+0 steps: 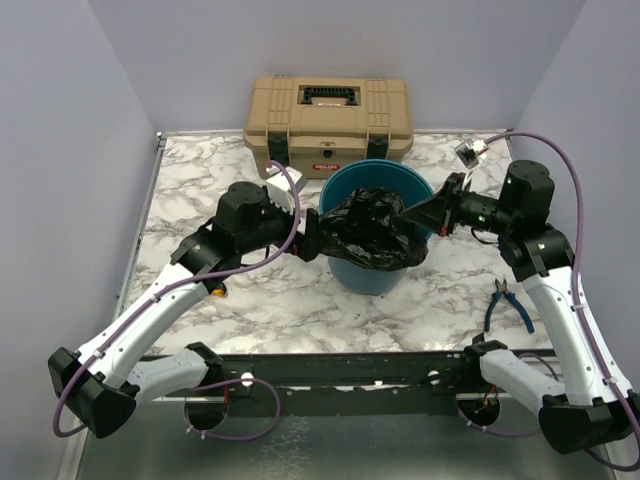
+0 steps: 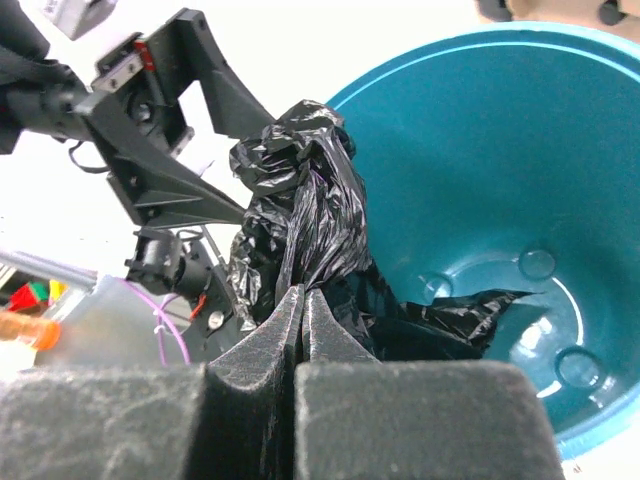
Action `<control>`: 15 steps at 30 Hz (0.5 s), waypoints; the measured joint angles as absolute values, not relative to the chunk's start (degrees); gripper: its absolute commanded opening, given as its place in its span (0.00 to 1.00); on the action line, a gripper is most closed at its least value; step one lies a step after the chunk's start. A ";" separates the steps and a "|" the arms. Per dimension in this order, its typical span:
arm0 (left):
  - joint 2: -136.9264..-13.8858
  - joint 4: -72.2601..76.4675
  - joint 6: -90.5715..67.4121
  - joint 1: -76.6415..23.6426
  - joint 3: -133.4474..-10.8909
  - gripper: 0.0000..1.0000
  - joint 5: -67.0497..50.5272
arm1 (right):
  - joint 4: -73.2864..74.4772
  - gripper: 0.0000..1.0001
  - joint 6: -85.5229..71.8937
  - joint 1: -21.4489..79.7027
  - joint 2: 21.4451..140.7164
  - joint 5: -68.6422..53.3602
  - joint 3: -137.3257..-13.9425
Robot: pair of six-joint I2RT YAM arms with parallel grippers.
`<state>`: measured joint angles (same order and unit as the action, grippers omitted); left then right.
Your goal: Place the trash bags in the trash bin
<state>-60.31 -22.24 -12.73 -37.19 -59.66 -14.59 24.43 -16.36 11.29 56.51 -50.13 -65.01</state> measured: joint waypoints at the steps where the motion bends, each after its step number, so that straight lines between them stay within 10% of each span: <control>1: -60.20 -22.87 -12.49 -37.19 -60.31 0.99 -14.52 | 25.02 0.01 -16.34 11.29 56.12 -49.10 -65.23; 15: -70.63 -24.43 -6.13 -37.12 -79.13 0.98 -24.49 | 27.99 0.01 -16.21 11.29 51.86 -45.84 -65.30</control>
<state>-70.63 -24.43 -6.13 -37.12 -79.13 -24.49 27.99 -16.21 11.29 51.86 -45.84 -65.30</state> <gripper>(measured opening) 0.987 0.009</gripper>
